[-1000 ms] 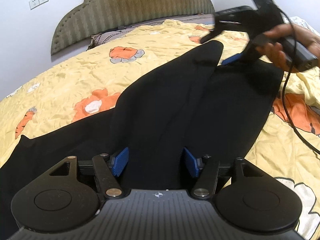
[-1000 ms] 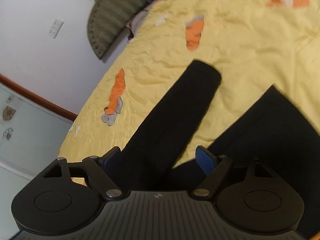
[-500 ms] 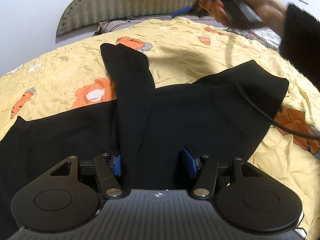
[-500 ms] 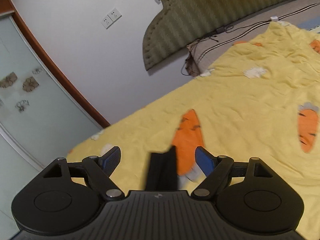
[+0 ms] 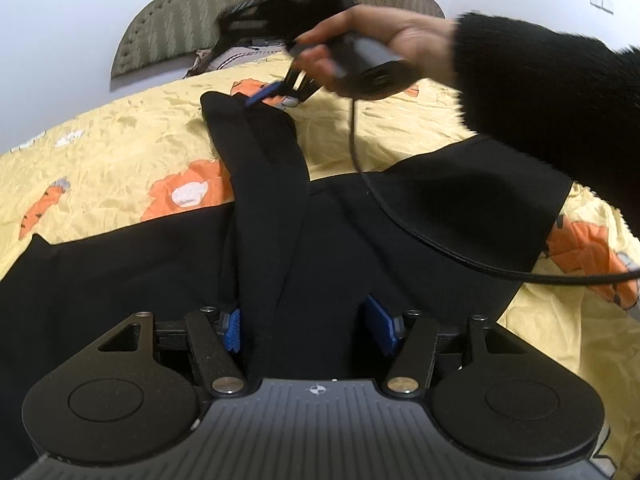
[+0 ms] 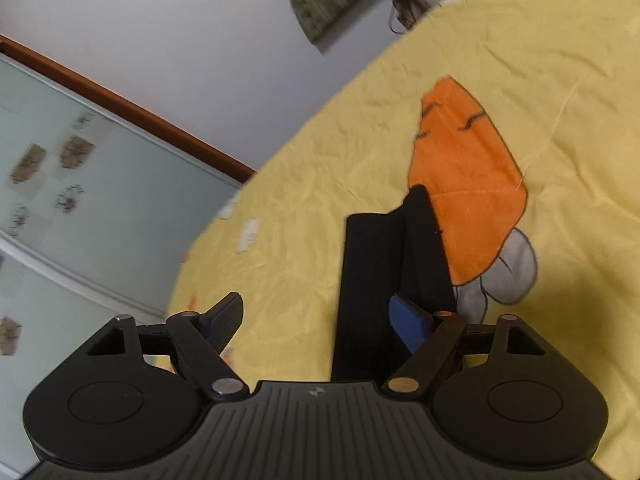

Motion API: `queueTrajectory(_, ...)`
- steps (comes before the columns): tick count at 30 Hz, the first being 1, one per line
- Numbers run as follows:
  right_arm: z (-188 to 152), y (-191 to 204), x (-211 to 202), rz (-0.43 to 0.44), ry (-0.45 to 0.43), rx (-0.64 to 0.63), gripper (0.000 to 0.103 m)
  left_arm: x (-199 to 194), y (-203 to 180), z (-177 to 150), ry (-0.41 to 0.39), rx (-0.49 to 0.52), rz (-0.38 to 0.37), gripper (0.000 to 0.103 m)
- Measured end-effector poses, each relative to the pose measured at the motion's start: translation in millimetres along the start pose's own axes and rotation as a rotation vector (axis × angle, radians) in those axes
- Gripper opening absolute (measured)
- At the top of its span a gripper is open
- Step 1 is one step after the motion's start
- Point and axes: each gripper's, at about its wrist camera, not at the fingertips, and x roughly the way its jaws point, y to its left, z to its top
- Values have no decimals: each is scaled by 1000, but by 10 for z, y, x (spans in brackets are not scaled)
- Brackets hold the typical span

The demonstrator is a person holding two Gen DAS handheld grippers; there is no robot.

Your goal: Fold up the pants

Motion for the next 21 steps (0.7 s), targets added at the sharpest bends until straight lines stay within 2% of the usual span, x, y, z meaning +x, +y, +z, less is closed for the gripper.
queueTrajectory(2,-7,-26,102,-56,3,-13,80,5,-4,-8,-4,1,-3,65)
queueTrajectory(7,71,-93,255,-34,-41,26,79,17,52,9,0,-22,-23,65)
queueTrajectory(9,117,-98,303,-34,-63,31,64,11,70,9,1,-32,-28,65)
queueTrajectory(11,145,-112,359,-66,-66,41,19,5,83,14,2,-40,-34,64)
queueTrajectory(12,142,-124,378,-76,-67,45,14,1,94,16,2,-47,-35,62)
queueTrajectory(14,107,-113,337,-82,-100,32,8,-2,119,25,1,-59,-29,55)
queueTrajectory(16,45,-87,241,-73,-144,14,7,-15,157,36,1,-79,-27,47)
queueTrajectory(17,13,-70,151,-78,-178,22,7,-20,181,44,1,-94,-25,40)
queueTrajectory(21,-139,34,-380,-60,-321,36,7,-48,289,78,-3,-167,-27,25)
